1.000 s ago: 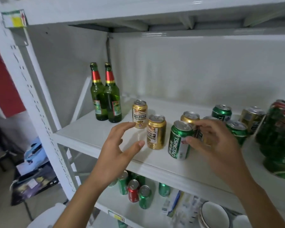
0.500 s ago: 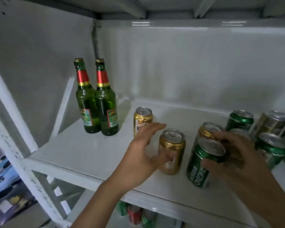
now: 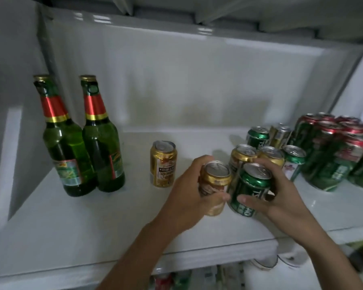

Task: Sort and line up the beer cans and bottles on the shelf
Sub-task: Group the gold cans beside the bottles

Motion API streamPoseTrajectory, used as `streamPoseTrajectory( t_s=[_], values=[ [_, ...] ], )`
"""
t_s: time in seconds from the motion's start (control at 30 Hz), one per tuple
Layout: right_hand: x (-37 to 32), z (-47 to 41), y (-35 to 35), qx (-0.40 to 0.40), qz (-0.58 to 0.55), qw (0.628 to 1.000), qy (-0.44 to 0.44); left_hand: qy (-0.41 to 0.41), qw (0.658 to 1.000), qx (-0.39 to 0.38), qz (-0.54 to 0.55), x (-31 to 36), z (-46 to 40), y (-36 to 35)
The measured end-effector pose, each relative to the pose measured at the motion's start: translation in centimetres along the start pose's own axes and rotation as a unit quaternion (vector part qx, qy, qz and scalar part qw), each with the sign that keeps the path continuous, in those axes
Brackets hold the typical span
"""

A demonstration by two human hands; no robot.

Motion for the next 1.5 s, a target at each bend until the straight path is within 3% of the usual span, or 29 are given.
streamPoseTrajectory(
  t_s=[0.47, 0.6, 0.83, 1.03, 1.13, 1.27, 1.33, 1.5],
  values=[
    [0.5, 0.4, 0.6, -0.019, 0.057, 0.998, -0.034, 0.016, 0.998, 0.018, 0.062, 0.6, 1.0, 0.6],
    [0.0, 0.5, 0.5, -0.030, 0.066, 0.997, -0.035, 0.033, 0.997, 0.020, 0.067, -0.1, 1.7, 3.0],
    [-2.0, 0.8, 0.9, -0.021, 0.076, 0.996, -0.048, 0.027, 0.993, 0.111, 0.008, -1.3, 5.8, 11.3],
    [-6.6, 0.1, 0.4, 0.065, 0.146, 0.986, 0.044, 0.040, 0.982, 0.184, -0.027, -2.9, 7.6, 15.3],
    [-9.2, -0.2, -2.0, 0.105, 0.117, 0.979, 0.126, 0.040, 0.980, 0.188, -0.044, -3.4, 8.0, 15.6],
    [-9.4, -1.7, -8.5, 0.021, 0.081, 0.984, 0.159, 0.039, 0.981, 0.187, -0.042, -3.4, 8.4, 15.4],
    [-8.0, -3.0, -11.9, -0.042, 0.090, 0.991, 0.094, 0.038, 0.982, 0.183, -0.041, -3.5, 8.5, 15.4],
    [-4.2, -6.7, -16.6, -0.101, 0.080, 0.991, -0.033, 0.045, 0.982, 0.179, -0.048, -3.5, 8.4, 15.5]
  ],
)
Point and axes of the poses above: each hand's wrist, its own z-axis away from the middle knuckle, its own y-axis out of the back of the hand, x = y × z, the point moved 4 cm from there along -z, towards the middle knuckle, and after that the axes turned 1 degree about x, right-handed, at the moved point
